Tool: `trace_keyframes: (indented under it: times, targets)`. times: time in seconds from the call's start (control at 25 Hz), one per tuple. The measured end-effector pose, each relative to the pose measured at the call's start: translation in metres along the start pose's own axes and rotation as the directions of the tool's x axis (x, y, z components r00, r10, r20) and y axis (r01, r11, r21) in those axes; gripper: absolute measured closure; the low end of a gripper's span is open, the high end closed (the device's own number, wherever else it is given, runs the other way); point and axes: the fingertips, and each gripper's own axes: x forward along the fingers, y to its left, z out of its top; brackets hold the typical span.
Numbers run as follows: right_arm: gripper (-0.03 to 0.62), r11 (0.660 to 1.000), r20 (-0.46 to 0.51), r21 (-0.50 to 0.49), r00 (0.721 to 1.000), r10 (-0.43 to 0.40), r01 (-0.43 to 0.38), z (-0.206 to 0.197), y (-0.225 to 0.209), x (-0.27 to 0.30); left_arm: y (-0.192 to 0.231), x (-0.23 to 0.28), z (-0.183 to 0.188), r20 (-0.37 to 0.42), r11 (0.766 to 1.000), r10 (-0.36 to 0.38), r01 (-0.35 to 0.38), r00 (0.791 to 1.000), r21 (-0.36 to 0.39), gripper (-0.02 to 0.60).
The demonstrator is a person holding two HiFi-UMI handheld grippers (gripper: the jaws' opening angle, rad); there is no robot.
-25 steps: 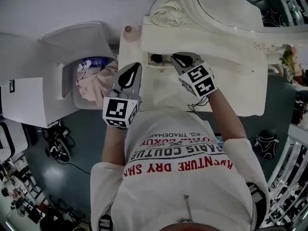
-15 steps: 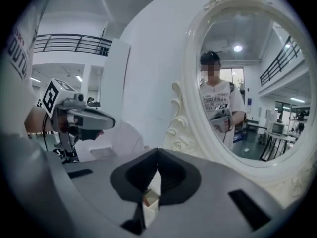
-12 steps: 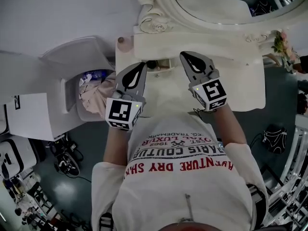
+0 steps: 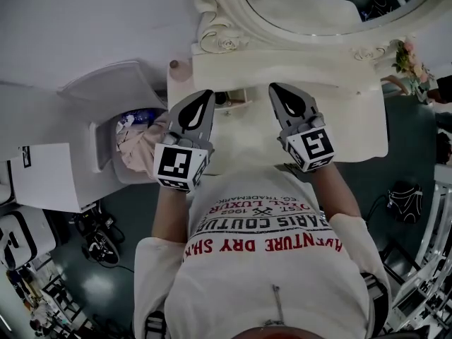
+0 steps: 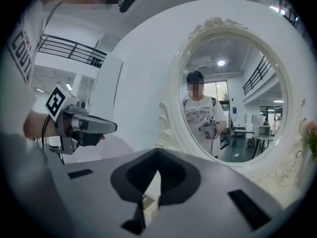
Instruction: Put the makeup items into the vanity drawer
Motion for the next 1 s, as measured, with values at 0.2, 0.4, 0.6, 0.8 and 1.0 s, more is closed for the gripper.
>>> trace_keyframes:
  times: [0.2, 0.4, 0.6, 0.8, 1.0]
  targets:
    - [0.589, 0.999, 0.019, 0.024, 1.0, -0.022, 0.022, 0.008, -0.003, -0.002, 0.002, 0.0, -0.003, -0.009, 1.0, 0.007, -0.008, 1.0, -0.01, 0.572]
    - [0.589, 0.998, 0.019, 0.057, 0.999, -0.038, 0.037, 0.006, -0.009, -0.004, 0.004, 0.002, -0.002, -0.006, 1.0, 0.013, -0.013, 1.0, -0.015, 0.572]
    - [0.589, 0.996, 0.009, 0.07, 0.999, -0.047, 0.047, 0.002, -0.014, -0.004, 0.006, 0.005, -0.005, -0.015, 1.0, 0.019, -0.019, 1.0, -0.022, 0.572]
    - [0.589, 0.998, 0.016, 0.057, 0.999, -0.04, 0.039, 0.005, -0.011, 0.0, 0.007, 0.008, -0.006, -0.013, 0.999, 0.013, -0.013, 1.0, -0.03, 0.572]
    - [0.589, 0.998, 0.03, 0.057, 0.999, -0.028, 0.026, 0.01, -0.009, 0.004, 0.01, 0.009, -0.004, -0.01, 1.0, 0.017, -0.017, 1.0, -0.021, 0.572]
